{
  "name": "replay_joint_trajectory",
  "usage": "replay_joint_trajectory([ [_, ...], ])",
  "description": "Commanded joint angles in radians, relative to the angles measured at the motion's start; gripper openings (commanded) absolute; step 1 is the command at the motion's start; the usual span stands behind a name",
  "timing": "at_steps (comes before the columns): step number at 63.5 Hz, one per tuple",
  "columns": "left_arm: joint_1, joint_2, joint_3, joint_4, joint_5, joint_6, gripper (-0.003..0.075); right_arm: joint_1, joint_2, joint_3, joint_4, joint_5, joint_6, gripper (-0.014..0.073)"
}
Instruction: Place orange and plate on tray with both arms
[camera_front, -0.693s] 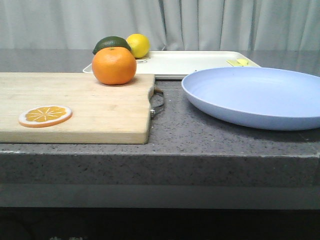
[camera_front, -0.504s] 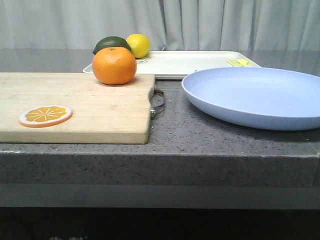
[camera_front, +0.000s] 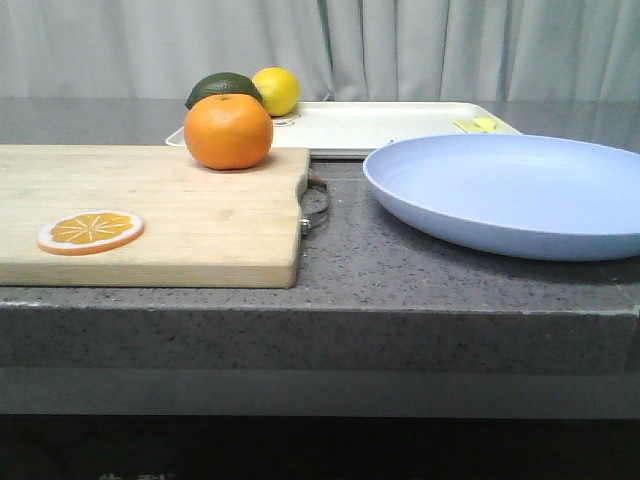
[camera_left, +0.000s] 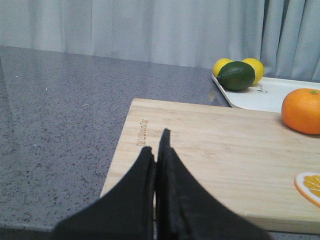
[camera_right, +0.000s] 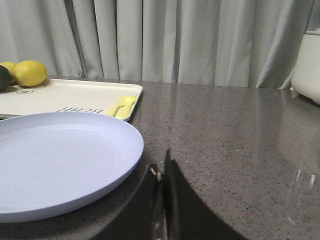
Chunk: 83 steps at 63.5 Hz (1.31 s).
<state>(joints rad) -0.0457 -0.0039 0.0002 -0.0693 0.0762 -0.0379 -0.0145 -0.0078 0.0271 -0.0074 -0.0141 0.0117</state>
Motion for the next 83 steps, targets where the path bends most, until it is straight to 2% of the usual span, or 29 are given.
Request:
replay_joint_trajectory([
  [1,0.003,-0.02,0.006,-0.001,-0.136,-0.009,-0.0018,0.003,-0.024,-0.004,-0.009,-0.088,-0.002,-0.0068],
  [6,0.003,-0.02,-0.004,-0.001,-0.188,-0.009,-0.0018,0.003,-0.024,-0.022,-0.009,-0.073,-0.002,-0.0068],
  [13,0.003,-0.016,-0.063,-0.001,-0.162,-0.009,-0.0018,0.003,-0.024,-0.094,-0.009,0.027,-0.002,-0.0068],
  [20,0.003,-0.016,-0.178,-0.001,-0.053,-0.009,-0.0018,0.003,-0.013,-0.209,-0.009,0.125,-0.002,-0.0068],
  [31,0.003,0.023,-0.396,-0.001,0.093,-0.009,-0.0018,0.003,0.082,-0.406,-0.009,0.2,-0.002,-0.0068],
  [40,0.003,0.129,-0.569,-0.001,0.222,-0.001,-0.0018,0.003,0.222,-0.585,-0.009,0.289,-0.002,-0.0068],
  [52,0.003,0.317,-0.735,-0.001,0.352,-0.001,-0.0018,0.003,0.412,-0.742,-0.009,0.425,-0.002,-0.0068],
  [83,0.003,0.516,-0.732,-0.004,0.383,-0.001,-0.0018,0.003,0.614,-0.76,-0.009,0.537,-0.002,-0.0067],
])
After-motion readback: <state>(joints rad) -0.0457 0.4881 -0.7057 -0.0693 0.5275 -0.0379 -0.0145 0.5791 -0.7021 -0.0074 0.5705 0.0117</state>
